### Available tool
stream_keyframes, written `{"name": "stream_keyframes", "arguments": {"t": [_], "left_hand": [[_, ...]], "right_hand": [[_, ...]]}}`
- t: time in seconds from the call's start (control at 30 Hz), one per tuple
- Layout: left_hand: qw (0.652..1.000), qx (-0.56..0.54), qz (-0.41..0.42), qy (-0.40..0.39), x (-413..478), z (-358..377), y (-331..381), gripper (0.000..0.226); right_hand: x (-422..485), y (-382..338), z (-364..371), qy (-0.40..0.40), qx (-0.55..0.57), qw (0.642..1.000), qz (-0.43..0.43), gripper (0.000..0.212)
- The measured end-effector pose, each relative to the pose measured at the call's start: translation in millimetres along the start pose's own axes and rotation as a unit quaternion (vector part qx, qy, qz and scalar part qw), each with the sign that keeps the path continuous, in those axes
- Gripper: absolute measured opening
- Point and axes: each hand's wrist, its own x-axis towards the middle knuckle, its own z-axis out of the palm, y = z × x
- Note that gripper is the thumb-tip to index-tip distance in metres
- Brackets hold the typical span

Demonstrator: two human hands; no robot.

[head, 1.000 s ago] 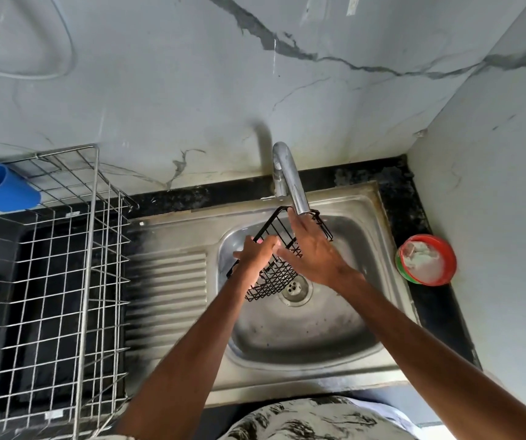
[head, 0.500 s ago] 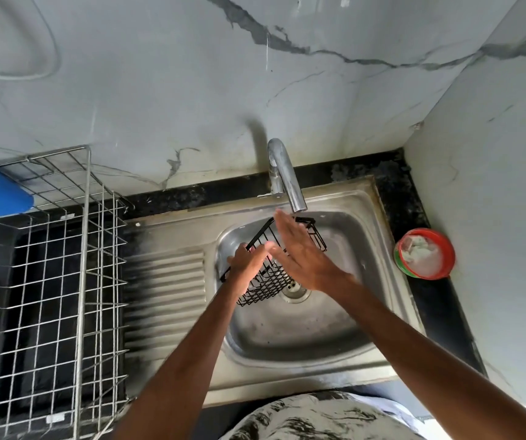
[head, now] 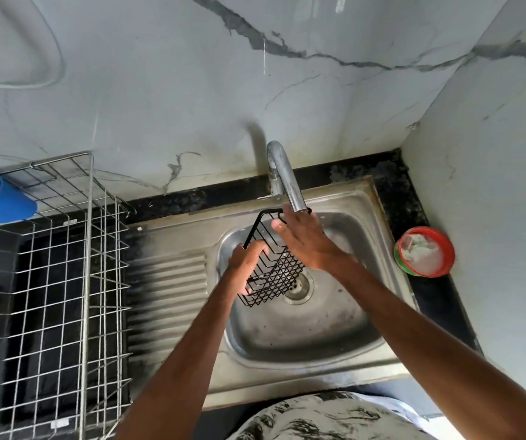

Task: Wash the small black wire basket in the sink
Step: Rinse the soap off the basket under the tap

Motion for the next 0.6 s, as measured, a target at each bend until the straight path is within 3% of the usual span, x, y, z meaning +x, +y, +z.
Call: {"name": "stream_keyframes", "arguments": {"t": [0.1,0.13,0.2,0.3,0.43,0.6], "left_hand": [[1.000,0.005,0.007,0.011,10.9,3.1,-7.2,0.127],[1.000,0.003,0.011,0.012,18.2,3.9,-10.6,0.135],[1.000,-0.019,0.010,0.010,15.5,2.2,-8.8,0.114],[0.998,-0.053,0.019,0.013,1.3,-2.1,-1.9,0.063],[0.999,-0.032,0.004,0.024,8.9,-6.0,-3.0,0.090],[0.998,0.001,0.020,0.052,56.1,-7.0,-26.3,0.098]], "right_hand": [[-3.8,-19.8,11.8,0.002,-0.051,0.996,-0.071,0.080],[-4.5,-22.0,16.4,0.014,-0.075,0.993,-0.091,0.080],[-10.6,-22.7,24.4,0.046,-0.112,0.986,-0.115,0.079],[-27.2,-16.2,33.7,0.092,-0.119,0.980,-0.134,0.079],[-47.9,3.6,35.4,0.102,-0.097,0.986,-0.094,0.073],[-45.9,10.0,32.2,0.090,-0.056,0.993,-0.059,0.074]]}}
